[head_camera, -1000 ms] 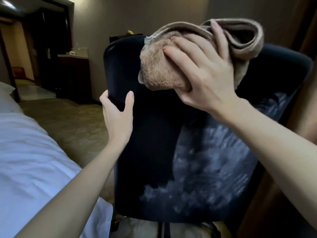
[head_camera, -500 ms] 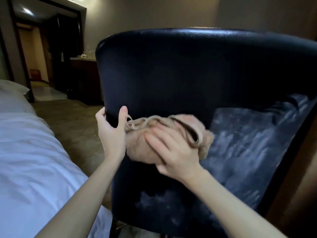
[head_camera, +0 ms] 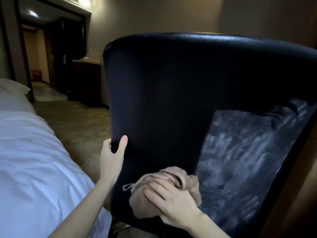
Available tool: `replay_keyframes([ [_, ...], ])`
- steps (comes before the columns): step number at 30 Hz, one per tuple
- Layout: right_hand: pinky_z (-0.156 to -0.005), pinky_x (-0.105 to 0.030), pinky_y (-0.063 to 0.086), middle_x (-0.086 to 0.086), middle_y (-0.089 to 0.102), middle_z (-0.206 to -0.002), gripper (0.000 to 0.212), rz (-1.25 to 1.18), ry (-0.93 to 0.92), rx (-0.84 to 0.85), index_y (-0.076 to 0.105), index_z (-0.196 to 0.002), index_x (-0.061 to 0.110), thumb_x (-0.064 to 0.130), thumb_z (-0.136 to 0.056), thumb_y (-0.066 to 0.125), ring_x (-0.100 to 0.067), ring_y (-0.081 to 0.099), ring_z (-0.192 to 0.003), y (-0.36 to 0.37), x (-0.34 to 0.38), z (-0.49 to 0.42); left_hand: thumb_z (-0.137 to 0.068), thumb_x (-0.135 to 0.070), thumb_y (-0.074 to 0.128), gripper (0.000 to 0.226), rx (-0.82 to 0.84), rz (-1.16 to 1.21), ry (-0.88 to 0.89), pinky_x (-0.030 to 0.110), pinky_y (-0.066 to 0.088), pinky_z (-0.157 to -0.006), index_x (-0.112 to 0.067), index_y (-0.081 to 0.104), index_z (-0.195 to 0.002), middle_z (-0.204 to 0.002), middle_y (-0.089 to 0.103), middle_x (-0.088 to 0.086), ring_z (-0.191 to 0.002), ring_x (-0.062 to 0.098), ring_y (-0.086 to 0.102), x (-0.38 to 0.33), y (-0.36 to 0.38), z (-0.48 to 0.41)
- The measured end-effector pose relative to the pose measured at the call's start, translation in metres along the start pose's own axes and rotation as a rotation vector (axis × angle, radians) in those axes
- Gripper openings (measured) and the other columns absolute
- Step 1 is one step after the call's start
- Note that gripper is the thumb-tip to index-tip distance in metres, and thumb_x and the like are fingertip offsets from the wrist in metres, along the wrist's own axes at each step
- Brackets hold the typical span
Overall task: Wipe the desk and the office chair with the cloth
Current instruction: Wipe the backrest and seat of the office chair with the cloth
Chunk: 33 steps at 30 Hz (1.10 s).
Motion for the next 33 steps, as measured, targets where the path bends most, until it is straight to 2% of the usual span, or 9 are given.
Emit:
replay_keyframes([
  [2, -0.120, -0.052, 0.032, -0.001, 0.067, -0.136, 0.061, 0.074, 0.011, -0.158, 0.069, -0.131, 0.021, 0.028, -0.071, 0.064, -0.025, 0.058, -0.131, -0.033, -0.013, -0.015, -0.073, -0.082, 0.061, 0.057, 0.001, -0.003, -0.016, 0.030, 0.050, -0.079, -0.034, 0.061, -0.104, -0.096, 0.070, -0.026, -0.087, -0.006, 0.066, 0.004, -0.002, 0.000],
  [4, -0.120, -0.054, 0.026, -0.003, 0.070, -0.134, 0.046, 0.161, 0.075, -0.439, 0.075, -0.124, 0.020, 0.018, -0.082, 0.057, -0.027, 0.065, -0.125, -0.079, -0.038, -0.037, -0.071, -0.082, 0.062, 0.058, -0.011, -0.014, -0.004, 0.028, 0.051, -0.083, -0.037, 0.059, -0.107, -0.100, 0.071, -0.022, -0.093, -0.005, 0.067, 0.001, -0.002, 0.000],
  [9, -0.122, -0.057, 0.021, -0.001, 0.069, -0.136, 0.036, 0.408, 0.186, -0.836, 0.073, -0.129, 0.018, 0.017, -0.095, 0.061, -0.031, 0.066, -0.123, -0.213, -0.116, -0.090, -0.085, -0.066, 0.066, 0.084, -0.076, -0.074, 0.110, 0.045, 0.045, -0.114, -0.021, 0.041, -0.150, -0.145, 0.053, 0.001, -0.133, 0.016, 0.053, -0.023, -0.001, 0.006],
  [14, -0.122, -0.063, 0.021, 0.001, 0.063, -0.143, 0.047, 0.479, 0.195, -0.683, 0.064, -0.139, 0.019, 0.028, -0.094, 0.052, -0.027, 0.057, -0.135, -0.266, -0.173, -0.104, -0.097, -0.057, 0.048, 0.083, -0.241, -0.312, 0.468, 0.042, 0.016, -0.127, -0.013, 0.021, -0.163, -0.168, 0.025, 0.007, -0.155, 0.020, 0.021, -0.072, 0.017, 0.022],
  [17, -0.120, -0.063, 0.027, -0.003, 0.066, -0.140, 0.051, 0.407, 0.194, -0.699, 0.066, -0.138, 0.015, 0.026, -0.089, 0.057, -0.028, 0.060, -0.133, -0.246, -0.175, -0.098, -0.106, -0.040, 0.039, 0.071, -0.144, -0.422, 0.694, 0.042, -0.001, -0.130, -0.009, 0.014, -0.165, -0.174, 0.013, 0.005, -0.160, 0.015, 0.009, -0.089, 0.037, 0.030],
  [20, -0.121, -0.056, 0.033, -0.007, 0.066, -0.139, 0.057, 0.270, 0.197, -0.743, 0.068, -0.136, 0.011, 0.015, -0.080, 0.062, -0.031, 0.059, -0.135, -0.211, -0.166, -0.091, -0.108, -0.030, 0.036, 0.068, -0.001, -0.406, 0.704, 0.045, 0.001, -0.131, -0.010, 0.006, -0.166, -0.175, -0.001, 0.000, -0.160, 0.011, -0.004, -0.084, 0.052, 0.032],
  [23, -0.119, -0.044, 0.039, -0.014, 0.066, -0.138, 0.061, 0.121, 0.189, -0.746, 0.068, -0.135, 0.007, 0.007, -0.075, 0.061, -0.035, 0.058, -0.134, -0.176, -0.153, -0.080, -0.108, -0.026, 0.036, 0.069, 0.008, -0.419, 0.683, 0.044, 0.000, -0.131, -0.009, 0.001, -0.165, -0.174, -0.008, 0.000, -0.160, 0.012, -0.010, -0.073, 0.057, 0.030],
  [28, -0.117, -0.047, 0.042, -0.017, 0.067, -0.135, 0.062, -0.021, 0.221, -0.718, 0.070, -0.132, 0.005, 0.001, -0.070, 0.065, -0.035, 0.059, -0.134, -0.118, -0.119, -0.055, -0.108, -0.024, 0.033, 0.068, 0.009, -0.418, 0.702, 0.044, -0.002, -0.131, -0.007, -0.002, -0.164, -0.173, -0.010, 0.004, -0.160, 0.017, -0.011, -0.069, 0.058, 0.028],
  [33, -0.118, -0.048, 0.041, -0.019, 0.064, -0.139, 0.070, -0.105, 0.192, -0.594, 0.070, -0.132, 0.003, -0.001, -0.062, 0.071, -0.036, 0.056, -0.138, -0.057, -0.079, -0.024, -0.107, -0.008, 0.054, 0.084, 0.055, -0.453, 0.728, 0.044, -0.006, -0.130, -0.008, -0.009, -0.163, -0.172, -0.017, 0.006, -0.160, 0.022, -0.016, -0.064, 0.052, 0.023],
])
Point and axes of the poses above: each hand's wrist, its own z-axis away from the middle knuckle, its own y-axis out of the palm, x = y × z, the point moved 1 cm from there along -z, towards the middle knuckle
